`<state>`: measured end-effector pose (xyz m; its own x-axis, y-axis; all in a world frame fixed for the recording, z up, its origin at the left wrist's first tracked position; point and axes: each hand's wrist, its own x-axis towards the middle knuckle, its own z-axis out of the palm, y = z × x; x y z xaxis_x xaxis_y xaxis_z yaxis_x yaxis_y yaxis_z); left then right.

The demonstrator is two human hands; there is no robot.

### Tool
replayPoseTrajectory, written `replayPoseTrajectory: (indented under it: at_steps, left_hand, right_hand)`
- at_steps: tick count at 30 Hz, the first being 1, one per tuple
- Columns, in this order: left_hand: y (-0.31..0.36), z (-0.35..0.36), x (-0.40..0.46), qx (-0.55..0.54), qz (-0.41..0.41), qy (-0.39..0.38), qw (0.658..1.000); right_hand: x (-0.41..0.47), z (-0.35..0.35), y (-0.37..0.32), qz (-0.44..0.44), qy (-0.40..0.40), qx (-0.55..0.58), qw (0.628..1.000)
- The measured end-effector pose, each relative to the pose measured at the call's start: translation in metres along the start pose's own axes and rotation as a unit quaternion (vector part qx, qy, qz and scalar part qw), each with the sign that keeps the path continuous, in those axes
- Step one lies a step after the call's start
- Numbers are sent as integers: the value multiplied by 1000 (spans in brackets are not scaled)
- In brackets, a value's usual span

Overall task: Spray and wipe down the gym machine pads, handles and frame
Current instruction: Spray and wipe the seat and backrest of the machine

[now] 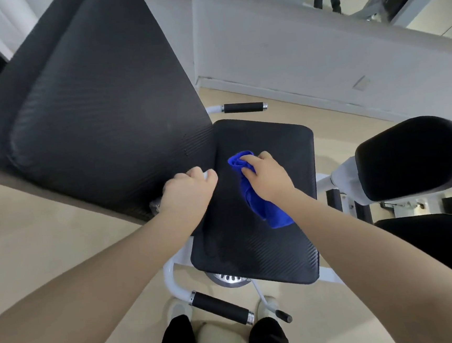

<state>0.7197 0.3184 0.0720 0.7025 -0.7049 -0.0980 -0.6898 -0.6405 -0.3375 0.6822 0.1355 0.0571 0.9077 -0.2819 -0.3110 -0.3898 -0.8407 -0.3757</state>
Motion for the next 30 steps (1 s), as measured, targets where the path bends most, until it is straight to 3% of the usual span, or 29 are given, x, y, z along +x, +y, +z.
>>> replayPoseTrajectory:
  at_steps: [4, 8, 13, 16, 18, 20, 22, 25, 27, 30]
  left_hand:
    - [-11, -13, 10, -30, -21, 65, 997]
    - [-42, -36, 9, -67, -110, 109, 986]
    - [-77, -63, -2, -84, -147, 76, 983]
    - [-83, -66, -6, -107, -125, 88, 982]
    - [-83, -64, -6, -117, -119, 94, 981]
    - [-87, -72, -6, -109, -103, 73, 986]
    - [-84, -68, -4, -112, -87, 50, 989]
    - [-82, -70, 2, -132, -105, 75, 983]
    - [-79, -60, 12, -143, -121, 108, 976]
    - [-78, -59, 14, -83, -141, 119, 979]
  right_hand:
    - [12, 9, -11, 24, 10, 164, 986]
    - [29, -2, -53, 5, 29, 386, 922]
    - [49, 26, -129, 40, 77, 433, 897]
    - [49, 54, -127, 205, 42, 337, 918]
    - [41, 64, -113, 252, -5, 351, 902]
    - [45, 51, -116, 204, 10, 419, 885]
    - [57, 18, -133, 83, 49, 480, 872]
    - [71, -32, -157, -84, 71, 506, 856]
    - [82, -22, -145, -89, 54, 486, 868]
    - [93, 18, -104, 0, 33, 367, 930]
